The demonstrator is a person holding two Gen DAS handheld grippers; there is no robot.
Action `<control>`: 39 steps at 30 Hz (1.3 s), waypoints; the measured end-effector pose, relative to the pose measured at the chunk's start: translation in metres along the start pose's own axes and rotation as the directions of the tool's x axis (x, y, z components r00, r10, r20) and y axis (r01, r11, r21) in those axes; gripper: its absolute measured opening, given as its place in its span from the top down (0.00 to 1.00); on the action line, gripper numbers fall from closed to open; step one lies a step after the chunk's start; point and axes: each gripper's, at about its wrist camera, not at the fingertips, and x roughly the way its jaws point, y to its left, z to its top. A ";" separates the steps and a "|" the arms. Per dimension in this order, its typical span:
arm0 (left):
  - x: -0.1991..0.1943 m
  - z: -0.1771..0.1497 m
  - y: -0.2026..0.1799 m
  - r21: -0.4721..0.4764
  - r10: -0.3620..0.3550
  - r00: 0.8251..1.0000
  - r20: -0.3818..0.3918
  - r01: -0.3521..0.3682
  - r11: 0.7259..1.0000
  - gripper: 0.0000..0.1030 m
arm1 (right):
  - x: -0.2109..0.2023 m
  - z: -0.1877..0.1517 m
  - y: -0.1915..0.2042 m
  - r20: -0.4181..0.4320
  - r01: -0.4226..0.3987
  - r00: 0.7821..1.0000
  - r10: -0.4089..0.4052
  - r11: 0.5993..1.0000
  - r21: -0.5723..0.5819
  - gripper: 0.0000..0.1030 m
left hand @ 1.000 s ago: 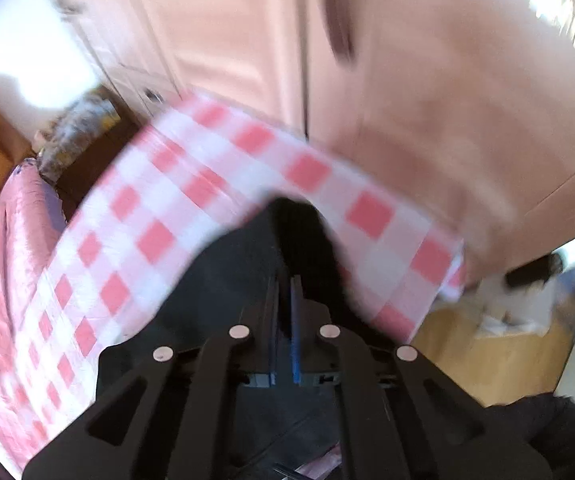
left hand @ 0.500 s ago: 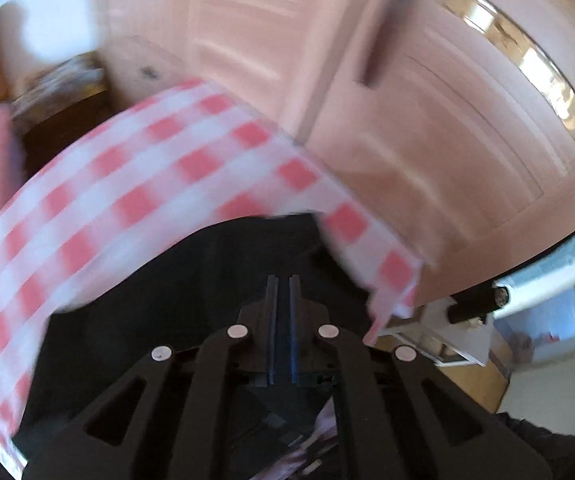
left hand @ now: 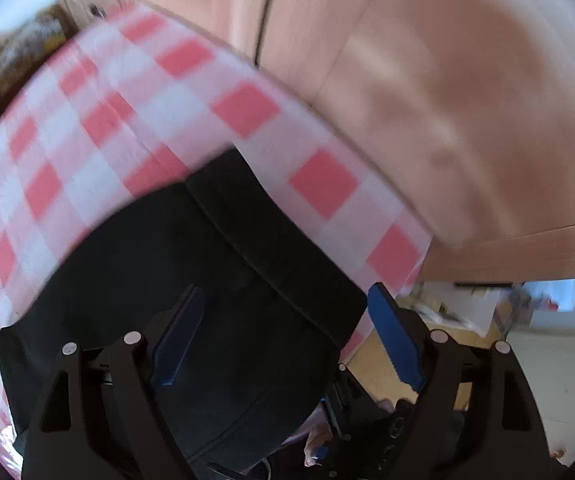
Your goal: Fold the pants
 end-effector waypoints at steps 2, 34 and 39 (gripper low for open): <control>0.019 0.006 -0.016 0.045 0.026 0.997 -0.069 -0.023 0.999 0.14 | 0.003 0.001 -0.007 -0.001 0.039 0.999 -0.039 0.999 0.017 0.40; 0.111 0.043 -0.059 0.310 0.666 0.682 -0.301 -0.590 0.745 0.06 | -0.021 0.018 0.010 0.075 0.194 0.981 -0.181 0.951 -0.240 0.76; 0.097 0.039 -0.045 0.313 0.626 0.737 -0.256 -0.550 0.775 0.70 | -0.014 0.020 -0.005 -0.005 0.154 0.988 -0.157 0.976 -0.155 0.71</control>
